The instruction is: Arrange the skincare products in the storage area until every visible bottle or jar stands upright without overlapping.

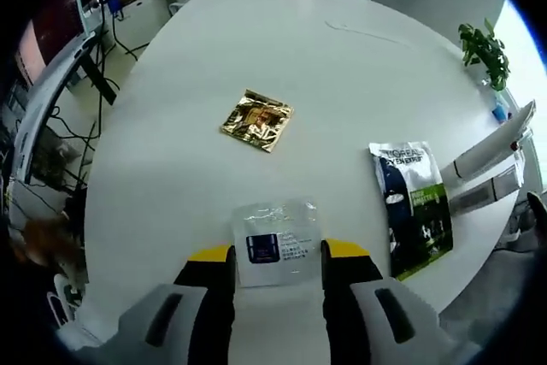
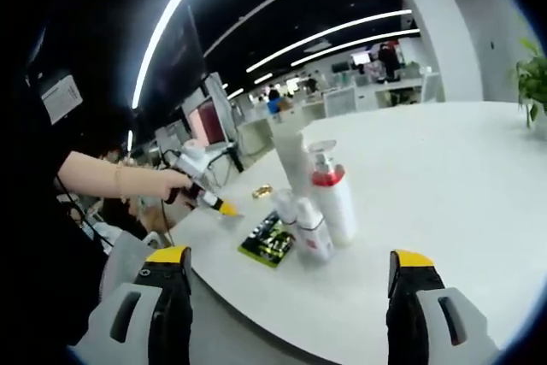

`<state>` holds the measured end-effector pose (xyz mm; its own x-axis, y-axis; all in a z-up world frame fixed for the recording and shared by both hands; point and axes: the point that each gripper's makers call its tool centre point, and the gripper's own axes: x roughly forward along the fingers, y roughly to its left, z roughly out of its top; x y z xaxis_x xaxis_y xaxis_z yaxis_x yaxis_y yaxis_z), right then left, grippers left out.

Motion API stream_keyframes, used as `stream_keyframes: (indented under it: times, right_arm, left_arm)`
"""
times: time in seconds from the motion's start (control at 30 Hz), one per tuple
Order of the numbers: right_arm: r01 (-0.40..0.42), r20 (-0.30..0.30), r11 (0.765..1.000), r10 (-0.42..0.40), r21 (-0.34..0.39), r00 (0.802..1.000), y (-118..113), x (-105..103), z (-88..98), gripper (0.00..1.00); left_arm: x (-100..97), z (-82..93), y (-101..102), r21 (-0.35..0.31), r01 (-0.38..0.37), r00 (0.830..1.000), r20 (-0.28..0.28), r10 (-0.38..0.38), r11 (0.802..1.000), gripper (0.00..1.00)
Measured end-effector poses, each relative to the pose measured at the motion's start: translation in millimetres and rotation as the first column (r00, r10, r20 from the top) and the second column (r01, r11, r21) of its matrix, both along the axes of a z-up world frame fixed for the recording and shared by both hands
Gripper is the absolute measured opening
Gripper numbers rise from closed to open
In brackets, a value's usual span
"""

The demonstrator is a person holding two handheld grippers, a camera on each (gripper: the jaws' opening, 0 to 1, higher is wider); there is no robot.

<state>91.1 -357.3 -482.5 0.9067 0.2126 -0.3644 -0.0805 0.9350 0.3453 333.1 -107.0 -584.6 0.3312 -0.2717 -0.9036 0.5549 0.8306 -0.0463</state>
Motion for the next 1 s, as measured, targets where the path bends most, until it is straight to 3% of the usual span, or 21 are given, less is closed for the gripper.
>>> stream_keyframes:
  times: [0.4,1.0]
  right_arm:
    - [-0.005,0.005,1.000,0.006,-0.027,1.000,1.8,-0.6,0.4,0.99]
    - [-0.007,0.014,0.999,0.007,-0.048,1.000,2.2,-1.7,3.2,0.99]
  left_arm:
    - [-27.2,-5.1,-8.4,-0.004,0.039,0.999,-0.019,-0.039,0.999,0.36]
    - [-54.3,-9.6,-23.9,-0.007,0.032,0.999,-0.034,-0.032,0.999,0.36]
